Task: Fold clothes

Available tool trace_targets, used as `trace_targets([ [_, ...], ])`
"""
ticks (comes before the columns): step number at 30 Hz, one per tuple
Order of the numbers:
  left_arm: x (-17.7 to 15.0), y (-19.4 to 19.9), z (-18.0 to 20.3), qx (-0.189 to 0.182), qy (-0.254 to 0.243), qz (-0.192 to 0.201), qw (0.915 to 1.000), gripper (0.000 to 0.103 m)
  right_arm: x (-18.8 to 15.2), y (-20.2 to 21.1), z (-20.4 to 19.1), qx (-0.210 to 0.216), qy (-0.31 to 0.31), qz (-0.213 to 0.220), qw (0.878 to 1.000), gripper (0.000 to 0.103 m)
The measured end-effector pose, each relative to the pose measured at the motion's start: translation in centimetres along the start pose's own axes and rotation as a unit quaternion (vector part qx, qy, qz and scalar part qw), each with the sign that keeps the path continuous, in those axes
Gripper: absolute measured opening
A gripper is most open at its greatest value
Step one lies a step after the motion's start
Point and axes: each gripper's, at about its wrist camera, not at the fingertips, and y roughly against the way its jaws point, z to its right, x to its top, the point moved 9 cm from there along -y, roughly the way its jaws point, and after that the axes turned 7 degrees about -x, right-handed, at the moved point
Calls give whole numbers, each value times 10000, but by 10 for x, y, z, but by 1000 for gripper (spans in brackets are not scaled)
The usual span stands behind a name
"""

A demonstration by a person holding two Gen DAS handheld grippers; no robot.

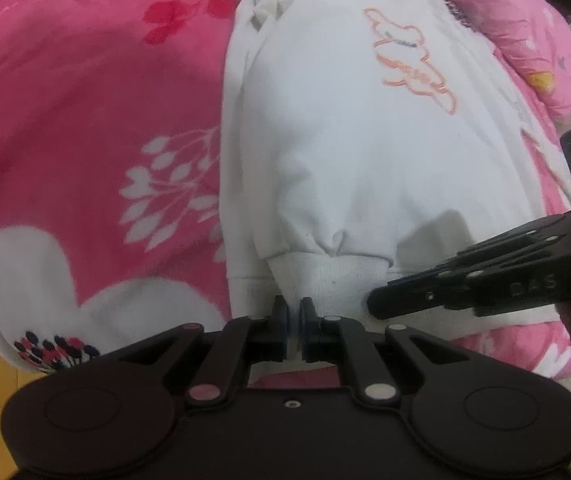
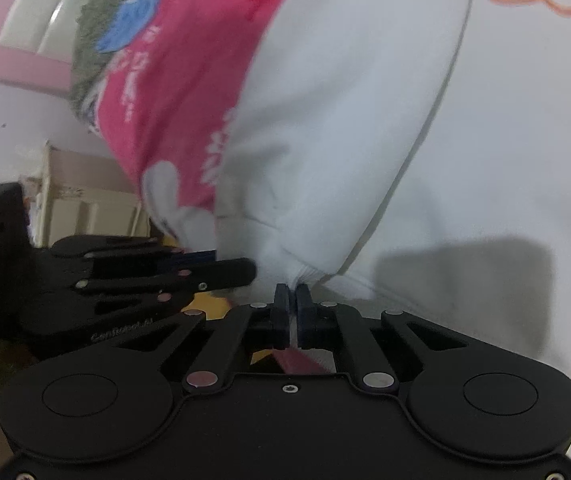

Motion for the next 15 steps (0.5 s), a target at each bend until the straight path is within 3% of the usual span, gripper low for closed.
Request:
trace_targets([
  [4,-7,-3,7,-47,-181,-110,9998,5,-8,5,7,-204,19,-116,9997,3],
  [8,-10,-14,0,136,-251,-228,9993,9,-11,-8,15,-339,0,-277,9990,4],
  [13,-16,-5,-6,126,-210,-482,9985,14,-20,-7,18,-545,175,-653,9962,16],
  [15,-17,6,-10,127,-214,-581,9980,19,-16,9,17,-602,388,-535,9960,16],
])
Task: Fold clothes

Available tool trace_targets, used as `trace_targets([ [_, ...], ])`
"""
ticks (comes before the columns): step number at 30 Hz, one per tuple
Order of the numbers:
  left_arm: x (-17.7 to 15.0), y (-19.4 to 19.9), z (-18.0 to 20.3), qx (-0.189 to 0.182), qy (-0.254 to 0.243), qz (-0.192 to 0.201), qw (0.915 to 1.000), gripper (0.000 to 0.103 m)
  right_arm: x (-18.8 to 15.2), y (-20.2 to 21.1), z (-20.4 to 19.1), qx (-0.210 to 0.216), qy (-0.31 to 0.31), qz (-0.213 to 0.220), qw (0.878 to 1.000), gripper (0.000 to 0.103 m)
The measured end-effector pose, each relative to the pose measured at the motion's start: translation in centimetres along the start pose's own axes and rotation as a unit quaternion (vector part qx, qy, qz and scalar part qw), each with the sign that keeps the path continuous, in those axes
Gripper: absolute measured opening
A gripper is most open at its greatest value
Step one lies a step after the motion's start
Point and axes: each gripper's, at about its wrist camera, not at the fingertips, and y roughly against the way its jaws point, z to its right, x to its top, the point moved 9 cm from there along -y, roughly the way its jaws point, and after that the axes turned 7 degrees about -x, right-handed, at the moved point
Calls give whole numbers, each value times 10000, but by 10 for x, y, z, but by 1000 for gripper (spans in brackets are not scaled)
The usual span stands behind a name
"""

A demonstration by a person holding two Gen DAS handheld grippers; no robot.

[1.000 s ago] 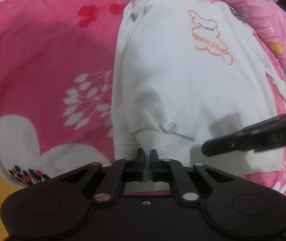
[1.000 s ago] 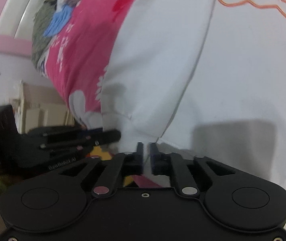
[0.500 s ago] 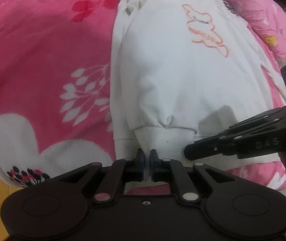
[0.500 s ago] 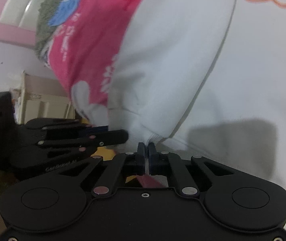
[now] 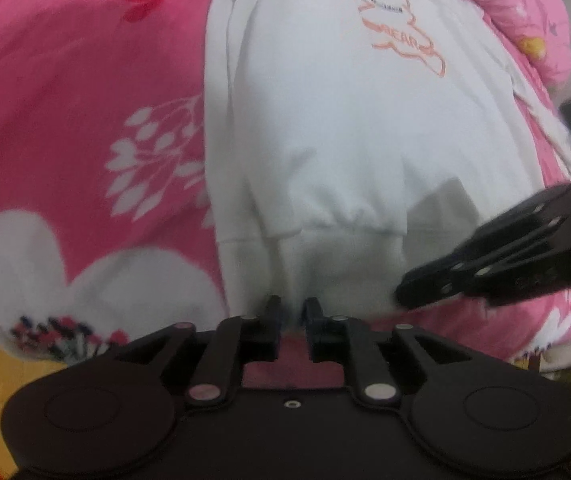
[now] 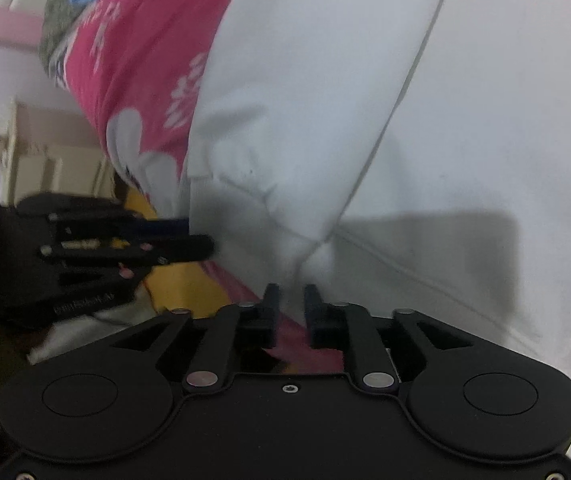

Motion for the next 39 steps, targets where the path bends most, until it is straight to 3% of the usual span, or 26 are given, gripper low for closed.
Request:
trace_targets([
  [2,8,16,-7,66,-9,175,9998,23,12,28,5,-39,130,353,9993,24],
  [5,26,35,-19,241,-51,503,9984,30,58,71,25,-344,204,1185,9921,32],
  [8,63,40,-33,437,-34,958,9944,31,120,99,53,-797,308,2008,9759,38],
  [10,108,35,-41,552,50,1347,9893,32,178,113,77,-1093,307,2561,9600,38],
  [14,176,28,-48,602,172,1995,9779,38,257,115,112,-1302,134,3077,9424,41],
  [19,254,3,-60,405,553,2506,9657,39,335,90,137,-1622,173,3292,9301,41],
  [25,289,-17,-78,208,920,2643,9598,36,379,72,154,-1740,229,3408,9236,41],
  [30,296,-32,-81,-69,1071,2480,9628,21,392,56,173,-1691,161,3264,9298,39],
  [34,295,-29,-84,-206,1178,2607,9580,7,394,54,172,-1315,238,3251,9362,3],
  [39,289,-23,-93,-243,1392,2756,9508,5,391,73,179,-1217,129,3574,9259,3],
])
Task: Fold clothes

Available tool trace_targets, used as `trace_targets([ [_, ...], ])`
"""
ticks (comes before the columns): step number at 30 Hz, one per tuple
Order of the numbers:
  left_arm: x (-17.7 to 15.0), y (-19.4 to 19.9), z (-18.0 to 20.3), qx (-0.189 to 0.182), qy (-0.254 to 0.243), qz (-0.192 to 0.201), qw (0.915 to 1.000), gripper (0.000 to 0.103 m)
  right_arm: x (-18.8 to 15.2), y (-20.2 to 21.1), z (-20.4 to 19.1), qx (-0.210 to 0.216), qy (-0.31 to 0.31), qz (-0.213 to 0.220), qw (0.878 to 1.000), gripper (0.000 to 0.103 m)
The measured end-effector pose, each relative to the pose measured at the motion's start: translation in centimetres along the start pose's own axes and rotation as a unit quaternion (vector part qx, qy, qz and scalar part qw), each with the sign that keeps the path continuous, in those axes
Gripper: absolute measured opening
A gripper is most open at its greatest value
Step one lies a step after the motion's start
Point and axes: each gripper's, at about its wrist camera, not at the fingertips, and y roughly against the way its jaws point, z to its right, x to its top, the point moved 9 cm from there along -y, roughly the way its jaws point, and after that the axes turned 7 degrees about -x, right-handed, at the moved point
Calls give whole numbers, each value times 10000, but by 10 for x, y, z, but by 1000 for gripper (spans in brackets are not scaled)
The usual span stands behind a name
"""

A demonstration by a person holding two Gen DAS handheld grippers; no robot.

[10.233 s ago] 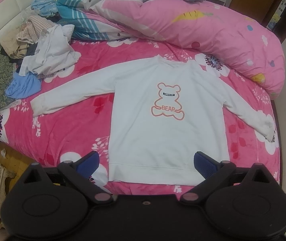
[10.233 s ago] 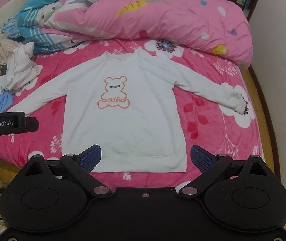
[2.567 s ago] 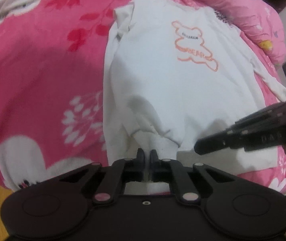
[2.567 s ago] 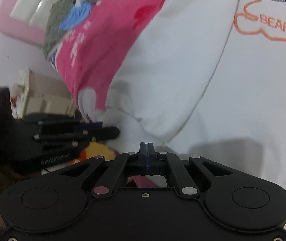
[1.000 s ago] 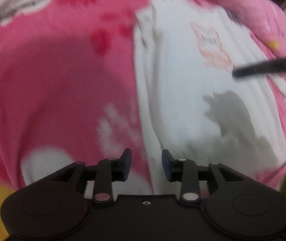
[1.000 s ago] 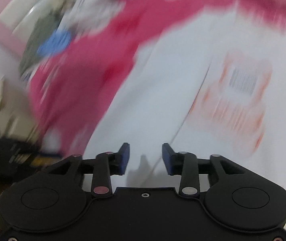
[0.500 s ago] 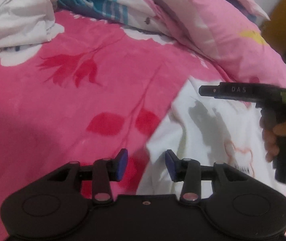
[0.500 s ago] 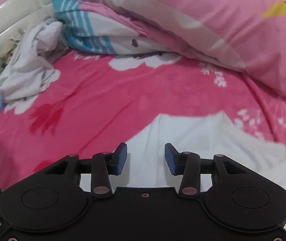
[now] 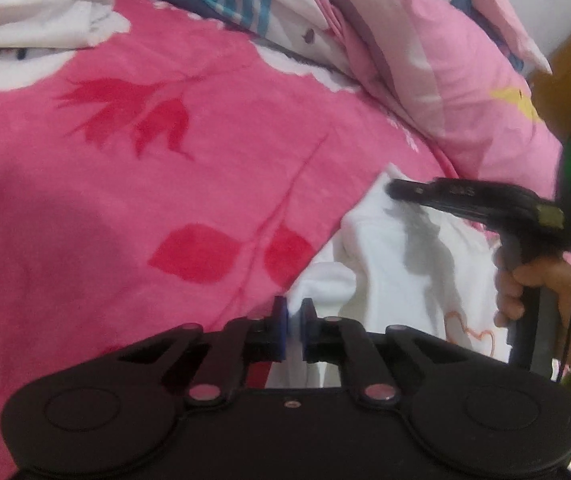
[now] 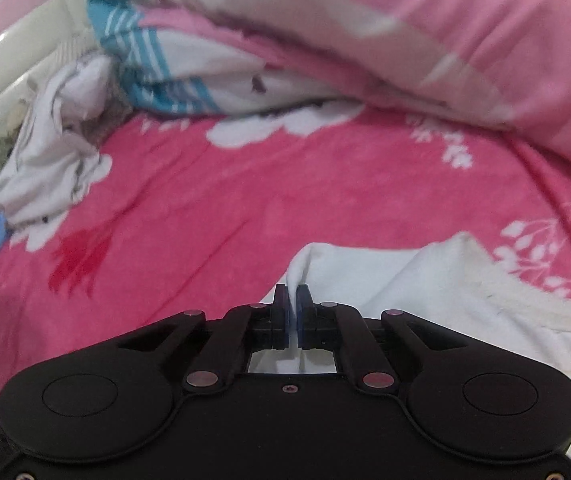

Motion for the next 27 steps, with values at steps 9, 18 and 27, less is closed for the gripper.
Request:
trace_targets([
  [9,1,-3,-8,18,53,40,10000,6,-7,-10,25,-126,-212,-19,9997,4],
  [18,9,25,-24,61,297,237,9993,22,-6,53,32,-234,-732,309,9966,23],
  [27,0,27,-7,-9,-25,63,10000,31,-61,60,10,116,-506,-474,9975,26],
])
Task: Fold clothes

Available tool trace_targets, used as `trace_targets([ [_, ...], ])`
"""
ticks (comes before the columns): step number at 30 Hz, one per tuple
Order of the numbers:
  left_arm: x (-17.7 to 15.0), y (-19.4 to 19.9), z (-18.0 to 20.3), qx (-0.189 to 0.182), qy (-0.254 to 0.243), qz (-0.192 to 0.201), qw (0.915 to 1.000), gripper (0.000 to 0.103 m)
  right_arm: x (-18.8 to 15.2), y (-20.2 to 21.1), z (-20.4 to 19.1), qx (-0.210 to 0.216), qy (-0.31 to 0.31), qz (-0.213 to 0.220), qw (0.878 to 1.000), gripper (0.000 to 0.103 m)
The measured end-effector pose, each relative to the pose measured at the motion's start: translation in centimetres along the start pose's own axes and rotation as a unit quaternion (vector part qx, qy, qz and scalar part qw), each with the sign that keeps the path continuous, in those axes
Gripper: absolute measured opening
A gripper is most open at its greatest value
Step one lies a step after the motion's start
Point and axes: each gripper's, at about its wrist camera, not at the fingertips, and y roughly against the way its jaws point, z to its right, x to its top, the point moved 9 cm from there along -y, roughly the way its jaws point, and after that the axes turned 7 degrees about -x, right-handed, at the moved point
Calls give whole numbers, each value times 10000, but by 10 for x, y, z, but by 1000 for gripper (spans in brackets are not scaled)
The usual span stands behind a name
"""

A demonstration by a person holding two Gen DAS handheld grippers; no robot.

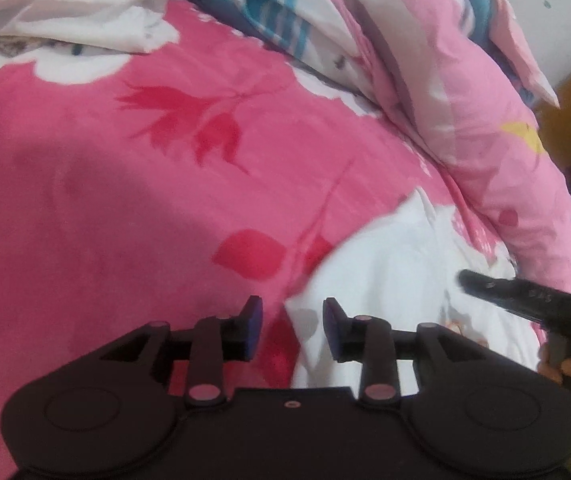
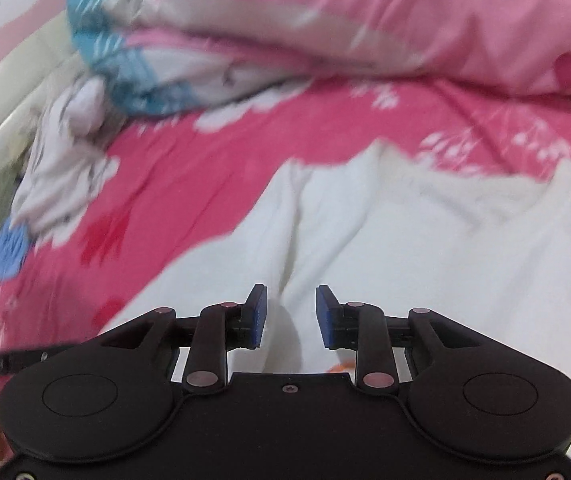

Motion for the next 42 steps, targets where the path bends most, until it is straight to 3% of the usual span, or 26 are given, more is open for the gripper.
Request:
trace_targets([
  [1,0,-5,4,42,-163,0,9999,31,-6,-6,-7,50,124,-126,9998,24],
  [2,-1,-7,3,71,-204,5,9998,30,-11,-10,-12,66,217,-214,9995,16],
  [4,-4,-16,1,306,-420,-39,9986,29,-20,-19,-15,-170,630,-308,9974,6],
  [9,-4,-23,-9,440,-556,-41,9975,26,-18,-10,7,-301,142,-158,9993,6],
  [13,2,-7,-11,575,-577,91,9966,28,-11,14,8,-561,124,230,9981,30],
  [18,0,37,-28,792,-260,253,9962,30,-20,51,-28,-141,551,540,9969,31],
  [22,-23,49,-28,396,15,-181,9991,33,-37,48,-65,51,1104,332,9933,35],
  [27,-58,42,-4,-202,-145,-843,9961,40,-17,35,-82,260,687,308,9968,39],
  [30,-76,33,-1,-39,-342,-1024,9941,39,-10,38,-94,384,629,373,9966,43],
  [32,-78,33,0,3,-429,-946,9946,39,-11,40,-99,405,675,309,9964,45],
  [39,-75,29,-2,-197,-109,-1080,9939,40,-16,20,-121,164,900,-134,9957,55],
  [40,-75,29,-2,-206,-112,-1085,9938,35,-18,15,-128,86,987,-242,9948,55],
  [41,-76,28,0,-261,-157,-1128,9932,19,-20,12,-133,28,1059,-309,9939,55],
  [42,-76,27,3,-314,-202,-1171,9924,14,-22,8,-141,-42,1196,-333,9923,56],
])
